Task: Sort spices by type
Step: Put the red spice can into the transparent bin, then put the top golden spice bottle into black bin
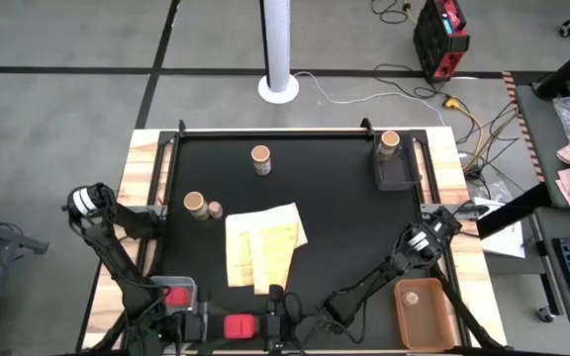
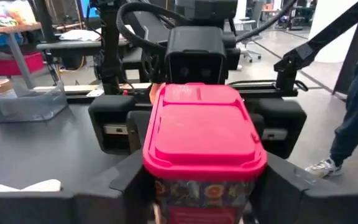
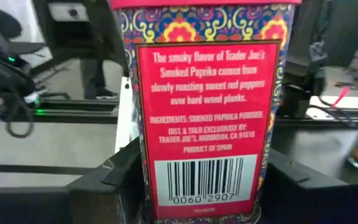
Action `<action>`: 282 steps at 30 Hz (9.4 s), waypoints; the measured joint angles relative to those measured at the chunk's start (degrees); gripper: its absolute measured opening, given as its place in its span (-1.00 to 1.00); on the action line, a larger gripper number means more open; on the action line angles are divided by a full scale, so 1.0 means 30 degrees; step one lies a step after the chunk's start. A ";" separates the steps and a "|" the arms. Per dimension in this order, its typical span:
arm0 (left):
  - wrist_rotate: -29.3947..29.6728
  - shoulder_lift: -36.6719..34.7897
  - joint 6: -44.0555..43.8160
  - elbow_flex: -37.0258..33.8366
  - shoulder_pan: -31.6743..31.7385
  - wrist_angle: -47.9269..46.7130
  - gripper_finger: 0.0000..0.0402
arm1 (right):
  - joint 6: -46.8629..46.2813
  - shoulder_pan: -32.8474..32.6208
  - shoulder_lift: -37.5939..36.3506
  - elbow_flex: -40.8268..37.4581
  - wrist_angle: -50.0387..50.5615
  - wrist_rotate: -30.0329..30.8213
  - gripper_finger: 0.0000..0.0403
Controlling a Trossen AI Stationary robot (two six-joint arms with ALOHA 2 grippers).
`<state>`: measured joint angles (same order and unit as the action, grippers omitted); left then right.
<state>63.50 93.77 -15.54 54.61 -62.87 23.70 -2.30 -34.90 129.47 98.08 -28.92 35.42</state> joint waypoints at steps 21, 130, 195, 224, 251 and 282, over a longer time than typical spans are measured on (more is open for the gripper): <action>-0.5056 0.0047 -0.5502 0.6740 0.1698 -1.7518 0.43 | -0.1270 -0.0225 -0.0080 0.0318 0.3146 0.0306 0.02; -1.3927 0.1415 -2.1257 0.5199 -0.4329 -2.8970 0.58 | -0.4397 -0.0283 -0.0248 0.0306 0.5557 0.0108 0.54; -0.7879 0.1466 -1.5965 1.0659 -0.0492 -3.1785 0.47 | -0.7098 -0.0269 -0.0533 0.0306 0.7754 0.0050 0.40; -0.4585 0.1474 -1.5753 0.9186 -0.0103 -2.9932 0.42 | -2.1654 -0.0626 -0.4548 0.0321 2.5253 -0.5417 0.11; -0.2420 0.1053 -1.0481 0.7792 0.0683 -3.1999 0.37 | -1.9325 0.4629 -0.5362 0.0262 2.8157 -0.8237 -0.27; 0.2163 0.1372 -1.2262 0.7745 0.1108 -3.1529 0.05 | -1.0924 0.7180 -0.5479 0.0211 2.7783 -0.0849 -0.31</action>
<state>69.99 97.89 -52.33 77.84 -59.54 -70.88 -35.07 -13.36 113.03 98.72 54.43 32.87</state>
